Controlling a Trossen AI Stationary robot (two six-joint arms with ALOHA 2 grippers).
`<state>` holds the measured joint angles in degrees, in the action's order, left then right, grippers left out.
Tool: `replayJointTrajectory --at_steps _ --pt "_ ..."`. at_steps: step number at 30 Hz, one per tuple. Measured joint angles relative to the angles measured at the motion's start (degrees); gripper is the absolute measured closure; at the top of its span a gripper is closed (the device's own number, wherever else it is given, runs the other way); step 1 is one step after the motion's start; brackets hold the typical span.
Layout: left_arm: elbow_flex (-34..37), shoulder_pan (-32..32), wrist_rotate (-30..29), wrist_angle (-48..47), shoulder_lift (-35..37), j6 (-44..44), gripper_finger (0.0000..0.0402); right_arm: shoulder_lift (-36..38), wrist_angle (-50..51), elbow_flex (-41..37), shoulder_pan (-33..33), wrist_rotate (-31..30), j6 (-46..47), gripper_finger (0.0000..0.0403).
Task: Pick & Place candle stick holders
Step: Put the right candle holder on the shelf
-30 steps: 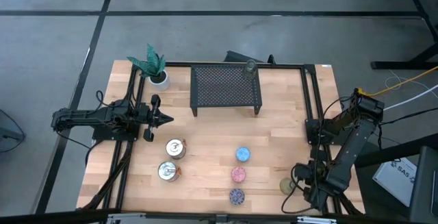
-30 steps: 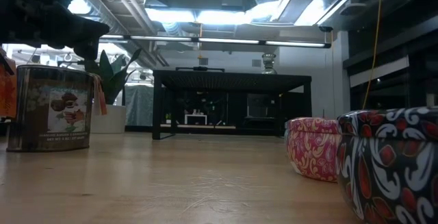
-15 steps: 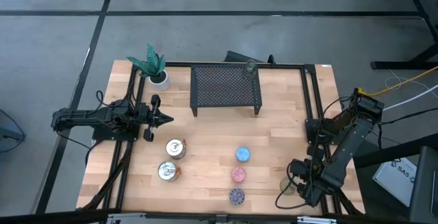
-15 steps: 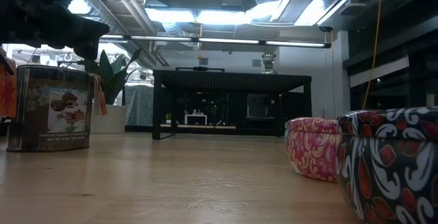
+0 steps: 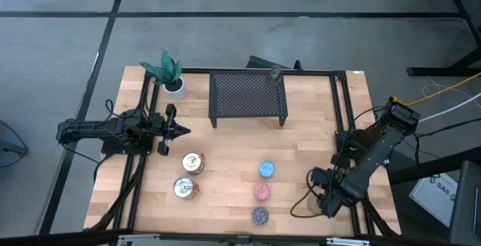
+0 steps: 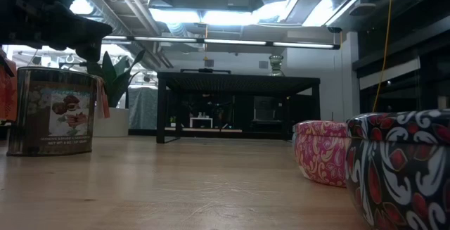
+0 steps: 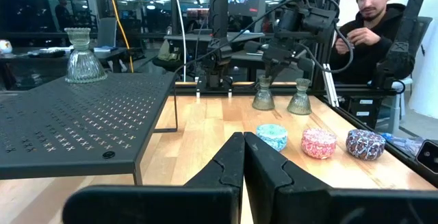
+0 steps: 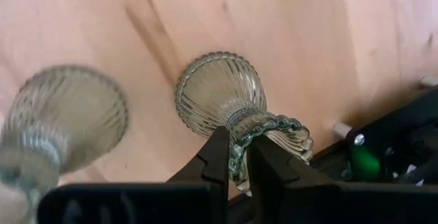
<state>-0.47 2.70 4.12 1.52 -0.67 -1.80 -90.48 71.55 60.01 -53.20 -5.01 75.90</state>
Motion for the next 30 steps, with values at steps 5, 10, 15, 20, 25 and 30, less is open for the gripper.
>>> replayJointTrajectory --at_steps 5,10,15,20,25,30 --pt "0.0 0.0 0.0 0.0 0.0 0.0 0.0400 0.3 0.0 0.0 4.2 -0.6 -3.1 0.0370" --pt "0.0 0.0 0.0 0.0 0.0 0.0 0.0400 0.5 -0.1 0.0 9.7 -1.1 -8.2 0.0371" --pt "0.0 0.0 0.0 0.0 0.0 0.0 0.0400 0.6 -2.8 0.0 16.2 -2.8 -15.9 0.0371" --pt "0.0 0.0 0.0 0.0 0.0 0.0 0.0400 0.7 -6.5 0.1 23.8 -5.5 -24.6 0.0371" --pt "0.0 0.0 0.0 0.0 0.0 0.0 0.0400 0.7 -9.1 0.1 30.8 -7.8 -33.6 0.0371" --pt "0.0 0.0 0.0 0.0 0.0 0.0 0.0400 0.7 -11.7 0.1 35.7 -8.4 -42.2 0.0371"
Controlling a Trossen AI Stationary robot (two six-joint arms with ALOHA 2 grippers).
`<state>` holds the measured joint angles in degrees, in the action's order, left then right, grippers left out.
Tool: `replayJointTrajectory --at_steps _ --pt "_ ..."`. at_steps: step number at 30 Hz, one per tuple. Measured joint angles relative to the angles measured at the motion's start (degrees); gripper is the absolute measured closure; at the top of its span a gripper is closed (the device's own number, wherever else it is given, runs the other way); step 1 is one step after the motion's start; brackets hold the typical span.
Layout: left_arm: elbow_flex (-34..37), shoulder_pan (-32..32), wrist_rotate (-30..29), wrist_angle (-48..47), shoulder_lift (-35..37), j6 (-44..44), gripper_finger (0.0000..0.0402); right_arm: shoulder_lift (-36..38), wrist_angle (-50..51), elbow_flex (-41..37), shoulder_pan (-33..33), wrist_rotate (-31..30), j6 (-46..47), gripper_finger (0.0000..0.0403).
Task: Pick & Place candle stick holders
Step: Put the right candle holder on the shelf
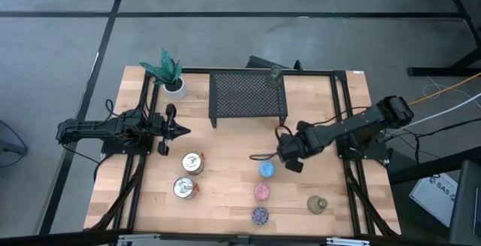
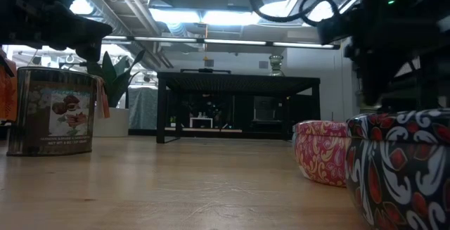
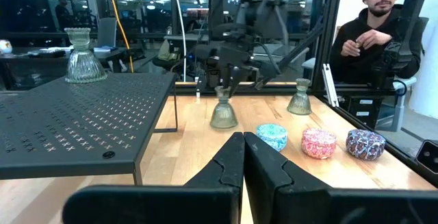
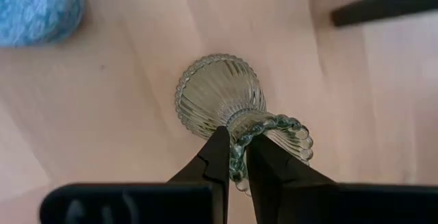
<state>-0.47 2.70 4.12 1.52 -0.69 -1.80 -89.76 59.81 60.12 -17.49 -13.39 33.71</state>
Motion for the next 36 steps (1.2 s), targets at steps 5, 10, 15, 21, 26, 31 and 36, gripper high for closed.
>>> replayJointTrajectory --at_steps 5,10,15,21,26,31,36 --pt "0.0 0.0 0.0 0.0 0.0 0.0 0.0400 0.0 -1.5 0.0 3.0 0.1 -6.1 0.0371" --pt "0.0 0.0 0.0 0.0 0.0 0.0 0.0400 0.0 -1.7 0.0 4.7 0.9 -11.8 0.0371" --pt "0.0 0.0 0.0 0.0 0.0 0.0 0.0400 0.0 -3.0 0.0 5.5 3.7 -18.1 0.0371" --pt "0.0 0.0 0.0 0.0 0.0 0.0 0.0400 -0.1 -4.7 1.1 5.5 5.2 -19.0 0.0371" --pt "0.0 0.0 0.0 0.0 0.0 0.0 0.0400 -0.3 -4.9 2.5 5.5 8.3 -20.8 0.0371" --pt "0.0 0.0 0.0 0.0 0.0 0.0 0.0400 -0.3 -4.3 4.1 5.5 11.5 -22.5 0.0371" --pt "0.0 0.0 0.0 0.0 0.0 0.0 0.0400 -0.3 -1.6 6.4 5.5 11.5 -22.6 0.0371"
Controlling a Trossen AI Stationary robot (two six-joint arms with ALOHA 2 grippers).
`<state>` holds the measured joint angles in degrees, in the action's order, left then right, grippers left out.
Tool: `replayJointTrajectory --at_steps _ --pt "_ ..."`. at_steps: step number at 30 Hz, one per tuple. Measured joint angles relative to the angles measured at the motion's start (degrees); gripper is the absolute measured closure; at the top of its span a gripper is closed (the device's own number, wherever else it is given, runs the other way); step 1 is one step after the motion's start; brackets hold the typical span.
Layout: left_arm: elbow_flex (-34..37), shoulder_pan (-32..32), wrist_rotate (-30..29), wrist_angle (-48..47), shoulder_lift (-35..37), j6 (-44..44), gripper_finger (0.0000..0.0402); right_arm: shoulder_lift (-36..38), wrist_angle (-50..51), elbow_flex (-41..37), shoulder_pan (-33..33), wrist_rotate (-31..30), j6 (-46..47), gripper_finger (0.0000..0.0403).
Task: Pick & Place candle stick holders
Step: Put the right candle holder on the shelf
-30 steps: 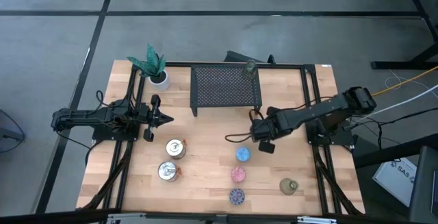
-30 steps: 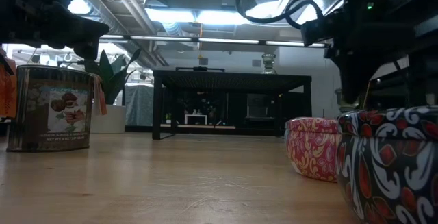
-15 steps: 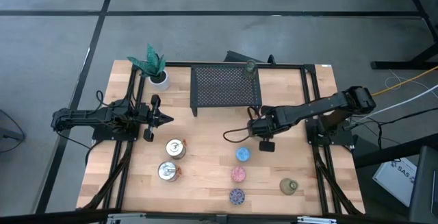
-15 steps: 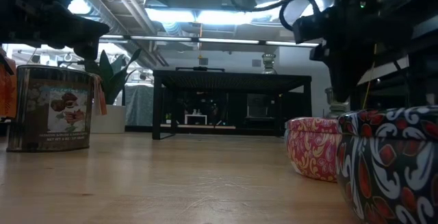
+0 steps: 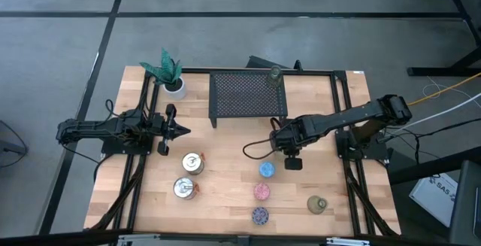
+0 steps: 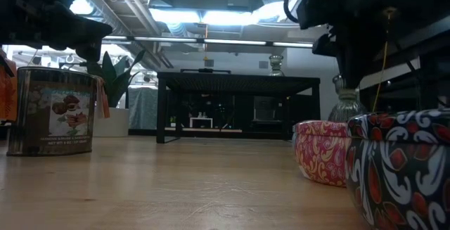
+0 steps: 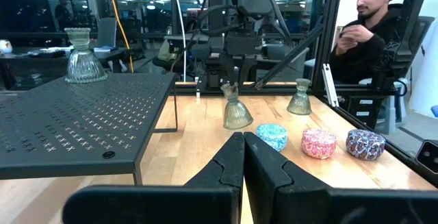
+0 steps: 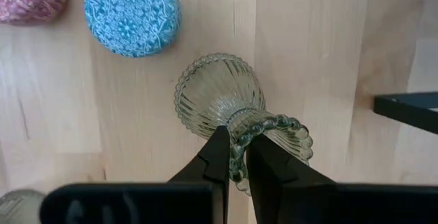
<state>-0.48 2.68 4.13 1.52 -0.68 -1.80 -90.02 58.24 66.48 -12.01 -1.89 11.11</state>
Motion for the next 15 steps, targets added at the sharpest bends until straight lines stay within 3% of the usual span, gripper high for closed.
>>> replayJointTrajectory --at_steps 15 --pt "0.0 0.0 0.0 0.0 0.0 0.0 0.0400 0.0 10.0 8.2 1.2 3.2 0.0 0.0371"
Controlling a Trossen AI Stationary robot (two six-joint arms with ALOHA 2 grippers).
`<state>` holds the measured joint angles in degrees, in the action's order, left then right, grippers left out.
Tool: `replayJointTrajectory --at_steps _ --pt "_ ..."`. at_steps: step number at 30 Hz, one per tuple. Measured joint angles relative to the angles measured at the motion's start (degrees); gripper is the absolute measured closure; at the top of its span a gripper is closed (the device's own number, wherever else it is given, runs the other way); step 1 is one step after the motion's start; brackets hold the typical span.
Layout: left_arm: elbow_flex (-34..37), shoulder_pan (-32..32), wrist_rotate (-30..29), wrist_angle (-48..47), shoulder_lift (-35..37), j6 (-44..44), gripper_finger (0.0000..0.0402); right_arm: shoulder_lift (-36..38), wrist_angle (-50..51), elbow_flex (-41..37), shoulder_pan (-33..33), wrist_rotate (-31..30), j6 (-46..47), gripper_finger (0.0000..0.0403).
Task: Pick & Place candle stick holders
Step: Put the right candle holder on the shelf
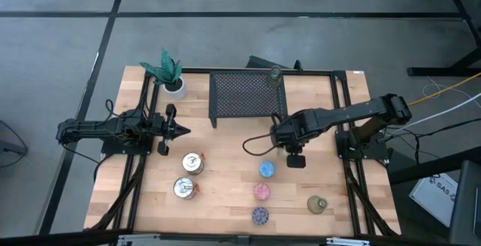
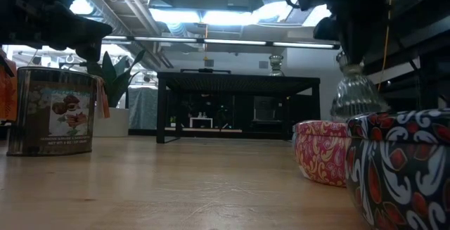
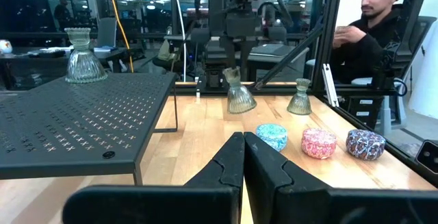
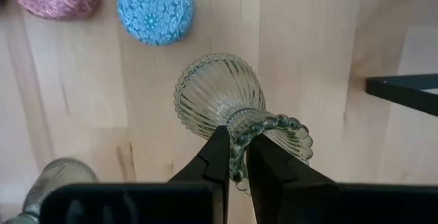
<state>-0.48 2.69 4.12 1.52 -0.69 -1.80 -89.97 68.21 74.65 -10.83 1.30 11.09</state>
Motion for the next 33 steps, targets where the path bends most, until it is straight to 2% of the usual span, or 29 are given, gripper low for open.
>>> replayJointTrajectory --at_steps 15,23,33 --pt "0.0 0.0 0.0 0.0 0.0 0.0 0.0400 0.1 3.5 14.7 2.4 -0.2 -3.3 0.0371" --pt "0.0 0.0 0.0 0.0 0.0 0.0 0.0400 0.1 5.7 19.4 6.0 -2.9 -11.9 0.0371" --pt "0.0 0.0 0.0 0.0 0.0 0.0 0.0400 0.1 8.4 23.7 9.8 -3.1 -19.2 0.0371"
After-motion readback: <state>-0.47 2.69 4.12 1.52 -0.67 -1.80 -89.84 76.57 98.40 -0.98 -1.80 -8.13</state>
